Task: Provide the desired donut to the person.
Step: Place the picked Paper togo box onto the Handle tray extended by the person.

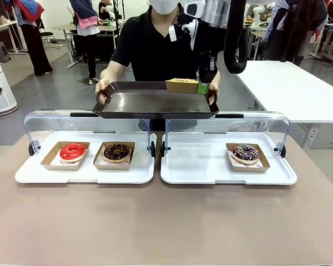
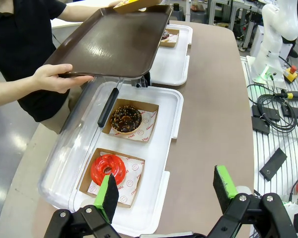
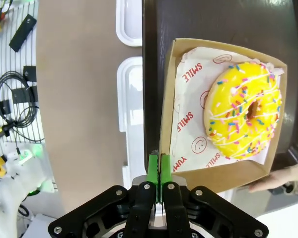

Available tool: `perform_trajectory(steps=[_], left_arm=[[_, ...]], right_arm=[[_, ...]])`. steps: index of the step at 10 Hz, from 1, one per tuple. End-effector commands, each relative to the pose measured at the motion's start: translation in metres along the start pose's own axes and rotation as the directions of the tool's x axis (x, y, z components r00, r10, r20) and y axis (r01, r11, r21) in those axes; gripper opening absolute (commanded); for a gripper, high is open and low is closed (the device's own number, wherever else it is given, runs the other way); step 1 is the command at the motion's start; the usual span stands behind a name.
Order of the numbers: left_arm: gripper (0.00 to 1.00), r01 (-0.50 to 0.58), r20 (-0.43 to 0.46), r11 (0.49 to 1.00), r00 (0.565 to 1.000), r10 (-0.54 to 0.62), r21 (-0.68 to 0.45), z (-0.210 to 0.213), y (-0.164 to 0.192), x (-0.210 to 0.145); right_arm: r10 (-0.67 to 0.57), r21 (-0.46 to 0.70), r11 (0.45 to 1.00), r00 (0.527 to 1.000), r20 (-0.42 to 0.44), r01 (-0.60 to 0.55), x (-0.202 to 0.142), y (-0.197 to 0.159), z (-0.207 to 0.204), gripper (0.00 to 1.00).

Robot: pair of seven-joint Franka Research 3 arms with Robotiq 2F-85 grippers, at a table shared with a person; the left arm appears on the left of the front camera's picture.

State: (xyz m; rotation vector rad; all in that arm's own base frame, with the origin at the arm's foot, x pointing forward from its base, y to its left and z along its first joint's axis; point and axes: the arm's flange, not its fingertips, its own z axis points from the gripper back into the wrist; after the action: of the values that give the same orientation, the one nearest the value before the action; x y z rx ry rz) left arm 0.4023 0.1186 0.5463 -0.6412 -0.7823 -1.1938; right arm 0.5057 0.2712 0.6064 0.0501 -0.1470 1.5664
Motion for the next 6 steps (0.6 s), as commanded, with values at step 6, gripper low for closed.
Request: perform_trajectory(steps=[6], left_arm=[[1.0,0.002,0.017,1.0,1.0,-0.002,-0.002,0.0,-0.001,0.001]], right_arm=[[0.07,0.079,0.994,0.996,0.047,-0.073,-0.015,-0.014,-0.029,0.02]])
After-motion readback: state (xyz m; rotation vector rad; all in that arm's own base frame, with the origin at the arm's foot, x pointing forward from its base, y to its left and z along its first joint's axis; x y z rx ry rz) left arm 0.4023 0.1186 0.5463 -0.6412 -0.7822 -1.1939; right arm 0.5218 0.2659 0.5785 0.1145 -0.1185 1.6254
